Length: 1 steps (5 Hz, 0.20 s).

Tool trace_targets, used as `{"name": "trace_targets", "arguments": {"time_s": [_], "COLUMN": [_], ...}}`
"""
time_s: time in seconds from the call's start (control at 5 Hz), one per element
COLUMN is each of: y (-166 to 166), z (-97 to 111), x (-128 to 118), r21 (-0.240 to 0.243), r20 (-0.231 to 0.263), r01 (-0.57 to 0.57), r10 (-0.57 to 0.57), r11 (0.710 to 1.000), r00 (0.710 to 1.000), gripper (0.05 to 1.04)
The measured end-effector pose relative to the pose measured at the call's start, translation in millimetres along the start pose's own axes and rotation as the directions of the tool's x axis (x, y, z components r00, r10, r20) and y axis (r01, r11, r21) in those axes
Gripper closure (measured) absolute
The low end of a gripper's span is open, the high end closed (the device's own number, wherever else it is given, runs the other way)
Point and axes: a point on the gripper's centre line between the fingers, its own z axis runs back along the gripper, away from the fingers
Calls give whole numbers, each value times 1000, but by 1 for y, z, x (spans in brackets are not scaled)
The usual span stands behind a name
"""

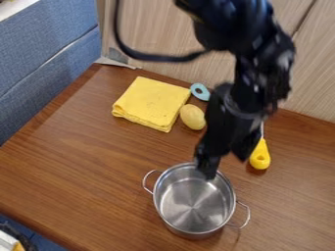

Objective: Move the silver pot to the right bottom of the table

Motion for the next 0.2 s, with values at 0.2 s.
{"name": "trace_targets", "arguments": {"time_s": [0.2], "y": [0], "z": [25], "x": [3], "r21": [-52], "r20": [2], "r01": [33], "r10": [-33], "r11": [998], "r00": [999], "gripper": [79]}}
